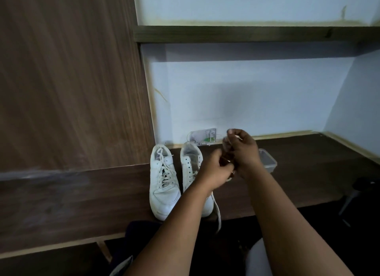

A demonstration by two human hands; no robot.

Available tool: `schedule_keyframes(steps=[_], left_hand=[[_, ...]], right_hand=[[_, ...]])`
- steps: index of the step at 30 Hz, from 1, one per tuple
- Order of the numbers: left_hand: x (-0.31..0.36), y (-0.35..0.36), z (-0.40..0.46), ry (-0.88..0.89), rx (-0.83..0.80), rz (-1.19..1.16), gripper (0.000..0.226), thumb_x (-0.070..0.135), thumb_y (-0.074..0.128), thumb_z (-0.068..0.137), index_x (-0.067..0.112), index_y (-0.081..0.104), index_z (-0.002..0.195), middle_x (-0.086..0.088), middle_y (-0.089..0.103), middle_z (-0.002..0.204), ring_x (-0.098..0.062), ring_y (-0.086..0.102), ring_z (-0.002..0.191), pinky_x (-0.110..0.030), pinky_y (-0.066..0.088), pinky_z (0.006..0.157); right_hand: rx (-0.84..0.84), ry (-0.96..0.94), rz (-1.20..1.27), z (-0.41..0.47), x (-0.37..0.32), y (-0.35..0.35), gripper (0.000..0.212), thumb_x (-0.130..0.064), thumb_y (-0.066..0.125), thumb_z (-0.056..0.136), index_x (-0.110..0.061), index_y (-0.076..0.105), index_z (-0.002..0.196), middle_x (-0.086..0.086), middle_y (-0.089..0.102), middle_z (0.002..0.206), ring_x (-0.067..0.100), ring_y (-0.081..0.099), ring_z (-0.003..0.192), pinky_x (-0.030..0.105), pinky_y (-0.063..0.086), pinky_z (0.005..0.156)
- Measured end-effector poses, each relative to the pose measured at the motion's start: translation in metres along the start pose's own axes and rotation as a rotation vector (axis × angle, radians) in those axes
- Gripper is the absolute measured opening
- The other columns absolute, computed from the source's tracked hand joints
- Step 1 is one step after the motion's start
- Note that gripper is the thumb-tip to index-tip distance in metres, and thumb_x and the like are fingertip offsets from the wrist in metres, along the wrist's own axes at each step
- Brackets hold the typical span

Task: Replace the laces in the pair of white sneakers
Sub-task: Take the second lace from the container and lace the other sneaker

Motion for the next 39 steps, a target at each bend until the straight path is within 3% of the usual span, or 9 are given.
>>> schedule_keyframes(steps=[5,9,13,17,22,26,30,32,39], left_hand=[[-0.004,-0.016,0.0,-0.008,0.001,-0.041,0.023,0.004,0.053,0.086,0.024,0.063,0.092,-0.008,0.07,0.09,-0.022,0.067,0.083,-0.034,0.054,0.08],[-0.006,-0.046,0.008,-0.077,0.078,-0.015,0.01,0.011,0.058,0.092,0.019,0.063,0.094,0.0,0.067,0.092,-0.015,0.061,0.085,-0.028,0.048,0.076],[-0.012,-0.089,0.013,-0.2,0.241,-0.468,0.02,0.01,0.055,0.096,0.016,0.057,0.078,0.0,0.069,0.074,-0.01,0.061,0.069,-0.022,0.047,0.065],[-0.017,-0.106,0.016,-0.178,0.485,-0.771,0.019,0.001,0.067,0.086,0.01,0.057,0.073,-0.002,0.068,0.067,-0.006,0.065,0.058,-0.015,0.054,0.058],[-0.021,-0.106,0.022,-0.228,0.575,-1.217,0.014,0.005,0.052,0.097,0.011,0.056,0.085,-0.001,0.068,0.061,-0.002,0.06,0.044,-0.014,0.046,0.041],[-0.03,-0.11,0.018,-0.264,0.569,-0.517,0.019,0.017,0.054,0.098,0.015,0.063,0.081,0.003,0.056,0.054,-0.004,0.036,0.034,-0.016,0.025,0.036],[-0.049,-0.112,0.018,-0.349,0.31,0.391,0.027,0.021,0.052,0.097,0.004,0.072,0.091,-0.009,0.068,0.088,-0.027,0.064,0.079,-0.031,0.049,0.066],[-0.057,-0.105,0.019,-0.348,0.166,0.465,0.024,0.019,0.058,0.093,0.0,0.071,0.097,-0.014,0.07,0.101,-0.03,0.064,0.101,-0.034,0.051,0.087],[-0.075,-0.081,0.015,-0.175,0.228,0.527,0.008,0.016,0.064,0.09,0.014,0.071,0.093,-0.004,0.07,0.091,-0.023,0.064,0.094,-0.027,0.047,0.08]], right_hand=[[-0.114,0.03,0.013,0.0,0.008,0.01,0.02,-0.001,0.057,0.092,-0.015,0.07,0.092,0.0,0.066,0.072,0.009,0.06,0.063,0.027,0.053,0.062],[-0.145,0.024,-0.132,0.006,0.015,0.01,0.022,0.005,0.054,0.091,-0.012,0.068,0.094,-0.004,0.06,0.06,0.006,0.056,0.053,0.02,0.048,0.054],[-0.303,-0.02,-0.766,0.009,0.024,-0.002,0.007,-0.015,0.071,0.083,-0.016,0.074,0.077,-0.003,0.059,0.055,0.012,0.05,0.054,0.026,0.042,0.06],[-0.609,0.146,-0.715,-0.01,0.024,0.012,0.02,-0.026,0.072,0.084,-0.006,0.074,0.082,0.003,0.064,0.061,0.014,0.059,0.057,0.025,0.042,0.056],[-0.842,0.251,-0.73,-0.025,0.032,0.031,0.021,-0.03,0.068,0.087,-0.013,0.075,0.096,0.003,0.069,0.075,0.009,0.062,0.063,0.016,0.036,0.052],[-0.996,0.404,-0.9,-0.018,0.038,0.019,0.023,-0.015,0.058,0.094,-0.008,0.067,0.114,0.001,0.07,0.082,0.006,0.064,0.063,0.019,0.033,0.05],[-0.637,0.174,-1.101,0.006,0.045,0.0,0.015,-0.019,0.063,0.09,-0.023,0.069,0.077,-0.002,0.066,0.071,0.011,0.059,0.063,0.025,0.044,0.06],[-0.457,0.03,-1.198,0.016,0.053,-0.003,0.021,-0.027,0.065,0.088,-0.014,0.068,0.072,-0.001,0.062,0.07,0.013,0.056,0.067,0.024,0.043,0.066],[-0.467,-0.114,-1.126,0.013,0.068,0.023,0.017,-0.018,0.059,0.09,-0.017,0.075,0.091,-0.001,0.071,0.091,0.014,0.064,0.087,0.025,0.048,0.076]])
Point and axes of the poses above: each hand's wrist, its own z-axis towards the middle knuckle, its own y-axis out of the palm, x = y × z, the point moved 1 cm from there along z, towards the middle knuckle
